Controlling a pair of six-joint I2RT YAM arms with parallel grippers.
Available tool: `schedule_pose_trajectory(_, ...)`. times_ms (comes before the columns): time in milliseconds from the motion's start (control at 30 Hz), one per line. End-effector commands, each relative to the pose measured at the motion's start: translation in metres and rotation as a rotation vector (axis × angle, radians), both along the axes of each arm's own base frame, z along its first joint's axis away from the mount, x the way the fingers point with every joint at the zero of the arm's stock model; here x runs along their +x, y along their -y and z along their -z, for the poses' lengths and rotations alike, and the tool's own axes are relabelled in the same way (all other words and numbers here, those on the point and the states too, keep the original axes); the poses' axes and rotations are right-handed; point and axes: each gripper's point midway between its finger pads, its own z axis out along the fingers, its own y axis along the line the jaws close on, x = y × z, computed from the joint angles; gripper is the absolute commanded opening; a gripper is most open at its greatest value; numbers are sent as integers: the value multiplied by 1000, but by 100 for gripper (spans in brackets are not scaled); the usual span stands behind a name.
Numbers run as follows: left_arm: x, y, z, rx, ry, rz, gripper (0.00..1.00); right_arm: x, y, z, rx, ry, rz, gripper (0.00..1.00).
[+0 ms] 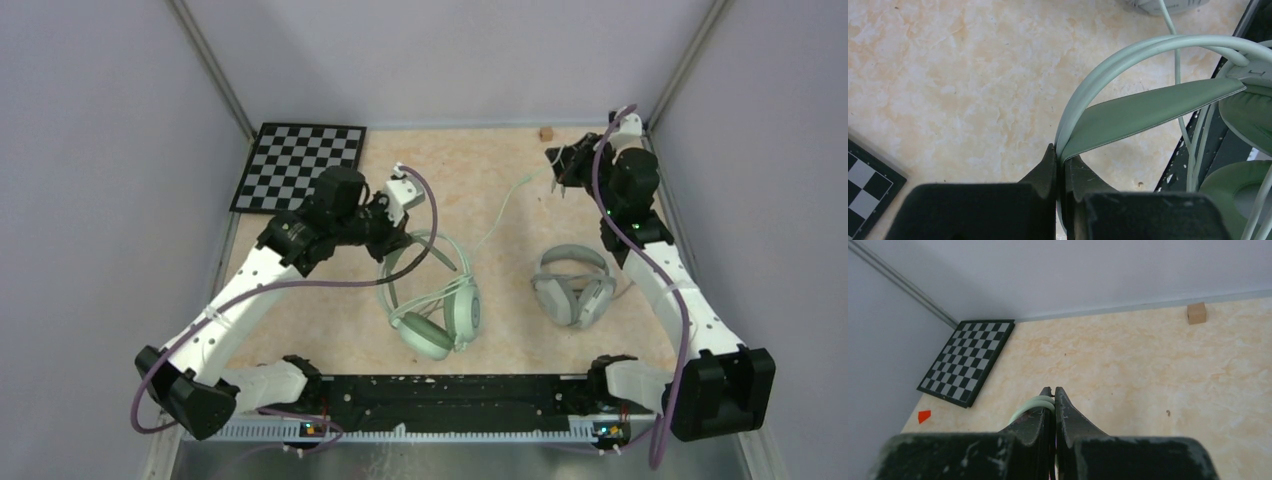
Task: Wrap the headphones
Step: Wrap the headphones cable around the headphones.
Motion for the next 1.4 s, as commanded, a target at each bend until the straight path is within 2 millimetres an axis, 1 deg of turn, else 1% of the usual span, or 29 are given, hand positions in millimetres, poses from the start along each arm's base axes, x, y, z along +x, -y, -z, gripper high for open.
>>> schedule_pose_trajectory(0,2,14,4,64,73,75,0,11,4,-10,-7,-10,22,0)
schedule_pose_trajectory(67,4,15,12,123,109,70,0,15,4,-16,-12,-16,22,0)
schedule_pose_trajectory(100,10,11,16,159,122,32,0,15,3,-24,-10,-6,17,0)
schedule_pose_trajectory(200,28,-5,22,242,134,-97,0,12,1,-39,-4,8,6,0)
schedule_pose_trajectory(267,37,-13,28,285,132,-164,0,7,-1,-48,5,16,-10,0)
schedule_pose_trajectory(300,41,-18,28,298,132,-209,0,3,-4,-47,8,-2,-26,0)
schedule_pose_trajectory(367,51,-33,29,330,149,-318,0,-8,-11,-52,14,-12,-79,0)
schedule_pose_trajectory(400,55,-41,28,354,164,-367,0,-14,-15,-53,17,-19,-105,0)
schedule_pose_trajectory(500,62,-52,24,376,190,-439,0,-27,-16,-52,15,-36,-121,0)
schedule_pose_trajectory(633,61,-47,20,333,196,-435,0,-26,-1,-54,4,-34,-36,0)
schedule_pose_trajectory(767,60,-48,23,322,188,-449,0,-26,0,-53,13,-48,-28,0)
schedule_pose_trajectory(867,52,-40,29,293,181,-377,0,-29,-10,-57,55,-30,-81,0)
schedule_pose_trajectory(933,53,-42,33,298,182,-390,0,-33,-22,-64,92,-26,-148,0)
schedule_pose_trajectory(1000,59,-52,39,346,174,-461,0,-40,-36,-70,128,-28,-236,0)
schedule_pose_trajectory(1100,68,-63,47,417,145,-556,0,-58,-56,-76,185,-57,-383,0)
schedule_pose_trajectory(1233,84,-77,52,514,142,-697,0,-80,-68,-78,241,-112,-479,0)
schedule_pose_trajectory(1367,101,-88,49,598,156,-844,0,-107,-75,-80,298,-132,-551,0)
